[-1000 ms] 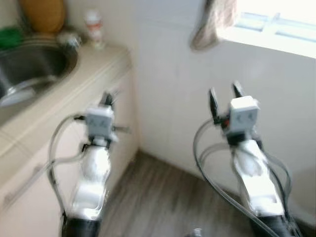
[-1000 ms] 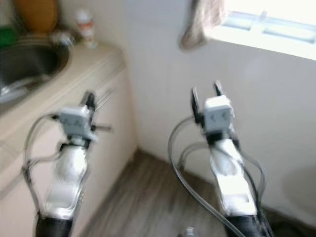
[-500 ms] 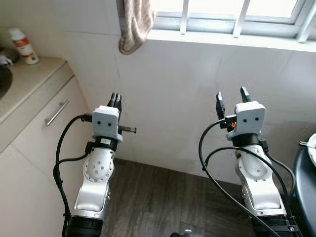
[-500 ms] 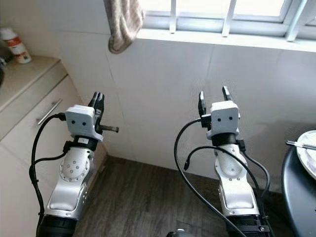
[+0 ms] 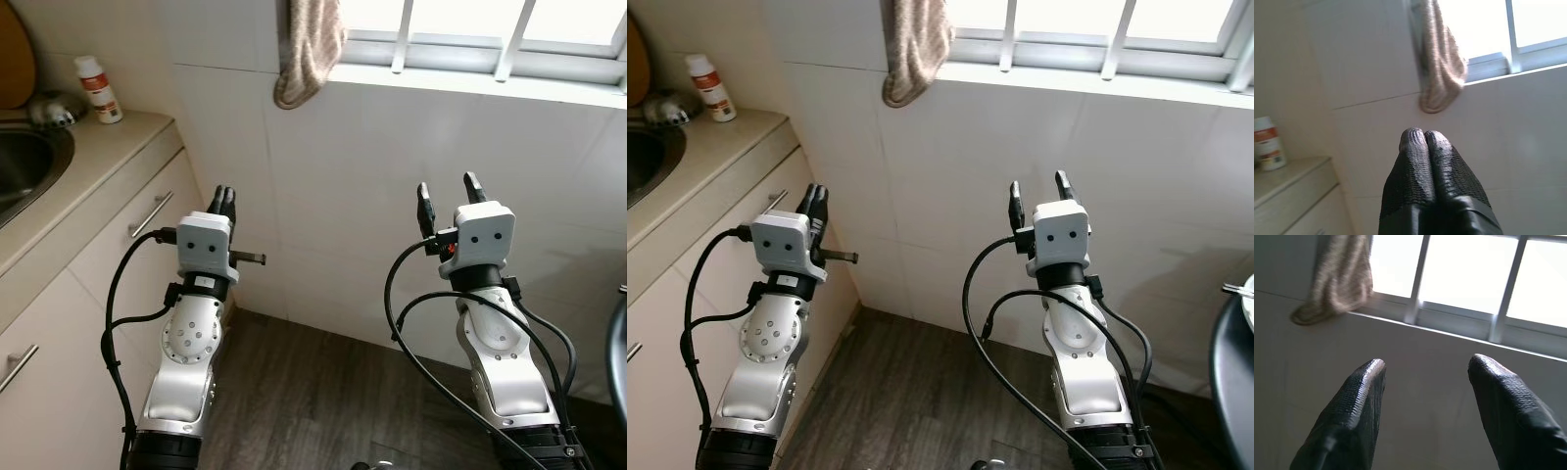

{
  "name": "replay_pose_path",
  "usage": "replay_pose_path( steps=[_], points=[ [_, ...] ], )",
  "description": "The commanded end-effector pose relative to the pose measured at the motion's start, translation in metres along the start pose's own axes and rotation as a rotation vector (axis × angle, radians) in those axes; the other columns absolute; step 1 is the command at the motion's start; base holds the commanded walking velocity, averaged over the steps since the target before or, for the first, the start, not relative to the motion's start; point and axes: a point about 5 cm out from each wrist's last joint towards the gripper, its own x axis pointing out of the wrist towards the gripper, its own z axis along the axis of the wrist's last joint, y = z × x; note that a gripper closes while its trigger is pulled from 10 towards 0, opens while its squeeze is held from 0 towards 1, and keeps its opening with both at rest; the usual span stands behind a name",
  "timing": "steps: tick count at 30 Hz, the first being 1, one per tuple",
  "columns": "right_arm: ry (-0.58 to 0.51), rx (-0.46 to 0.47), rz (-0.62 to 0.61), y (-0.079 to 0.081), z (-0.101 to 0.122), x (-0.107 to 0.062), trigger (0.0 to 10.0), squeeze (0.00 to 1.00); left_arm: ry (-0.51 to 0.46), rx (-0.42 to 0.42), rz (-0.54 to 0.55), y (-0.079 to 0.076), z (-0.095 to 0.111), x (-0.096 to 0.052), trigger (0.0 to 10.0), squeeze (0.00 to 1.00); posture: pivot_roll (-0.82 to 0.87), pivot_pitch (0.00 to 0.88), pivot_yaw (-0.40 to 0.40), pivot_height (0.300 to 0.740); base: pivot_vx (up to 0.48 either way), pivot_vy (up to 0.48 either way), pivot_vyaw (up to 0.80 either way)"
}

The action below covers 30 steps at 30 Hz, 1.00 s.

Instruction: Kitchen organization

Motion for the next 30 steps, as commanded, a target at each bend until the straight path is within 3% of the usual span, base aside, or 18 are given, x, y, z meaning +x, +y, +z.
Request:
replay_pose_path(
  steps=[1,9,21,30],
  points=[
    [-0.001,-0.019,-0.007,-0.0023,-0.0007,0.001,10.0,0.0,0.01,-0.007,-0.006,-0.0006,-0.001,-0.0004,10.0,0.0,0.0,0.01,0.007,0.74,0.0,0.0,0.0],
    [0.003,-0.023,-0.012,-0.0032,-0.001,0.0014,10.0,0.0,0.009,-0.007,-0.008,-0.0005,-0.0006,0.0,10.0,0.0,0.01,0.02,0.005,0.74,0.0,0.456,-0.7],
    [0.005,-0.034,-0.021,-0.005,-0.0016,0.0025,10.0,0.0,-0.002,0.006,-0.016,-0.0011,0.0007,0.0,10.0,0.0,0.0,0.024,0.004,0.74,0.0,0.0,-0.8],
    [0.012,-0.048,-0.032,-0.0069,-0.0034,0.0018,10.0,0.0,0.001,0.001,-0.021,-0.0021,0.0,-0.0007,10.0,0.0,0.0,0.027,0.005,0.74,0.0,-0.409,-0.8]
  ],
)
